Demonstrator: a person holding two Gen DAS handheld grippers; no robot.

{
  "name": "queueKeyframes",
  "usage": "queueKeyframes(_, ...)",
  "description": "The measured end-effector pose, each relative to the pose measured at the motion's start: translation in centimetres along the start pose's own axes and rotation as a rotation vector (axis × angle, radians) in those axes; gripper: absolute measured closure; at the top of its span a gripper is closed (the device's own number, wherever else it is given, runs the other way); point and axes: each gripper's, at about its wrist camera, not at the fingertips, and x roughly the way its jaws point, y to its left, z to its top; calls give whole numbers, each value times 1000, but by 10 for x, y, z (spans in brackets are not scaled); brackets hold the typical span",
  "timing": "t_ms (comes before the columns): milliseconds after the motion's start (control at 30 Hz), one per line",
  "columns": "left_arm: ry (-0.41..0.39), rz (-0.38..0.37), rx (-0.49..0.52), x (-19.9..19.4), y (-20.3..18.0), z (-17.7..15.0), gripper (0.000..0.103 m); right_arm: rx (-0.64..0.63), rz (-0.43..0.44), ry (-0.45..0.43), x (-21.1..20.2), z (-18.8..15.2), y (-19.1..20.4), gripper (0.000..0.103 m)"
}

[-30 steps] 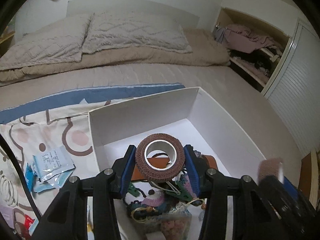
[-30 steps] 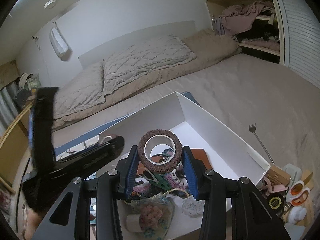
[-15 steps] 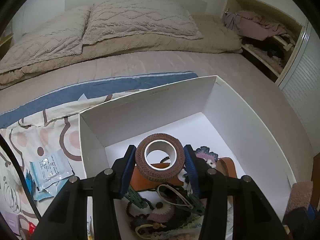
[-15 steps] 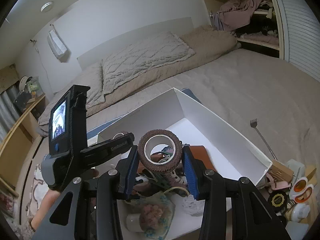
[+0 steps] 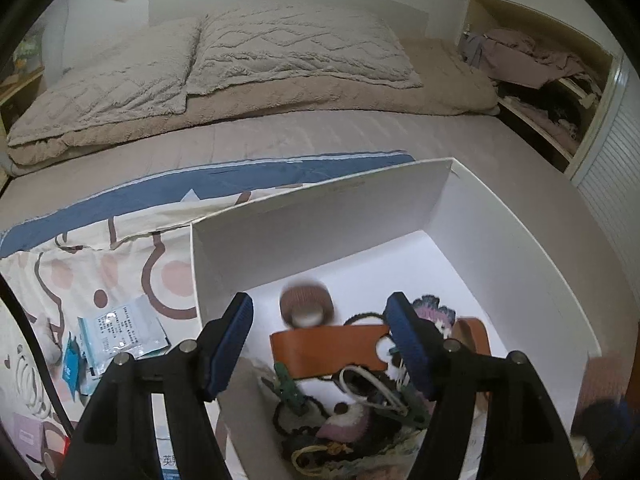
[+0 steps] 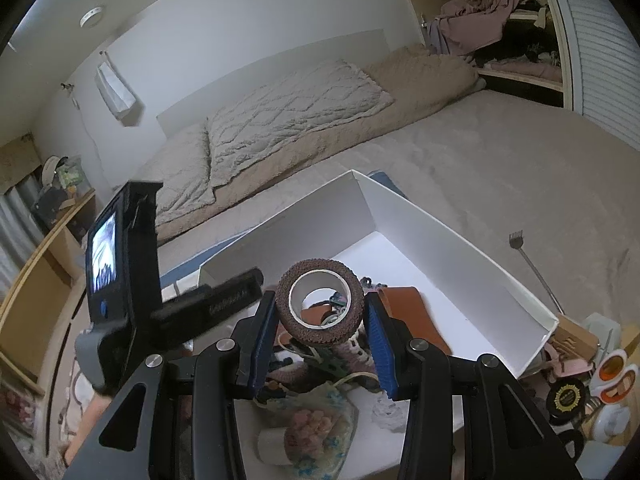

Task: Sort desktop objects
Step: 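Lower the tape roll into the white box and open the right gripper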

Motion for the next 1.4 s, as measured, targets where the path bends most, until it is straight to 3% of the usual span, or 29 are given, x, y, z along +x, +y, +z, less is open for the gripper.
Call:
queueKeyframes(333,-72,-34,80,-33,-5,-25,34,3,-3,3,12,4,0,59)
queueKeyframes(733,-103,-66,73,-67,17,-64,34,11,-8,114,53,2,1,59)
queueKeyframes(933,-151,-46,102,-87,22,-81,34,-103,-35,162,67,16,21,59)
queueKeyframes(1067,-172,-64,124,-99,25,-91,34,-72,-15,256,88,26,17,59)
queueKeyframes(1267,-198,-80,133,-104,26,-94,33,-67,-63,404,132,31,18,59)
queueKeyframes(1400,-210,-83,138,-103,26,-92,33,27,-66,470,157,37,7,59)
